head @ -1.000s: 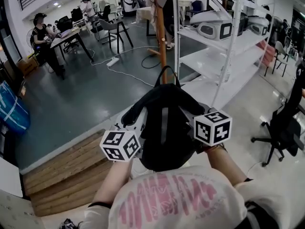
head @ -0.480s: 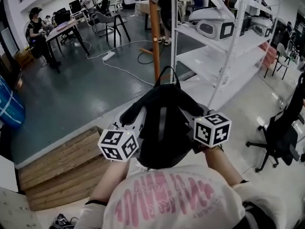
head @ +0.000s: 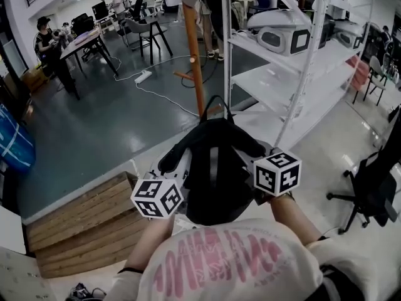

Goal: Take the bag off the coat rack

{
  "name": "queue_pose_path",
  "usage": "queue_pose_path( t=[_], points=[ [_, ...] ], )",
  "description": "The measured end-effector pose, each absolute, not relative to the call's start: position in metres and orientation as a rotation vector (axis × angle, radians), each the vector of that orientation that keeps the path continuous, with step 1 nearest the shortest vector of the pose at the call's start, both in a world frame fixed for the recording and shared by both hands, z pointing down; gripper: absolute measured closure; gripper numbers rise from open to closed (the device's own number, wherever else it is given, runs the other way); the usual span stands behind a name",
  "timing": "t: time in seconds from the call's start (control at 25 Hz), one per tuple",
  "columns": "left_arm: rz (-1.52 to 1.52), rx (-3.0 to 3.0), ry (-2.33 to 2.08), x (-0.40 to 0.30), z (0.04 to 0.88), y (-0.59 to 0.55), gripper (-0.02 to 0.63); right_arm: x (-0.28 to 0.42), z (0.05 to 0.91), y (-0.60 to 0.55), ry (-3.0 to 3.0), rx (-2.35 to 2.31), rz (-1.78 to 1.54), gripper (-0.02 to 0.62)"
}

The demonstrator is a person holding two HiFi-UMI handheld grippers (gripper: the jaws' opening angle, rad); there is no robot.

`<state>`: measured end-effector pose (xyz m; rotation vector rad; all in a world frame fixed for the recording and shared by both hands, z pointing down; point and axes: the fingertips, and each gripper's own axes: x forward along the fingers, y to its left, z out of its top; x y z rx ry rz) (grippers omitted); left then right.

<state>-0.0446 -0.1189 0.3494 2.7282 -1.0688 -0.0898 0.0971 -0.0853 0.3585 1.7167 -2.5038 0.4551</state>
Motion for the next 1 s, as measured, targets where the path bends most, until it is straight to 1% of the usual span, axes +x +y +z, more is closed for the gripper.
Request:
queue_pose_path(
  t=[1.0],
  points=[
    [-0.075,2.638,-1.141,-0.039,0.38,-0.114,0.483,0.105,0.388,-0.093,-2.532,1.591,0.502,0.494]
  ],
)
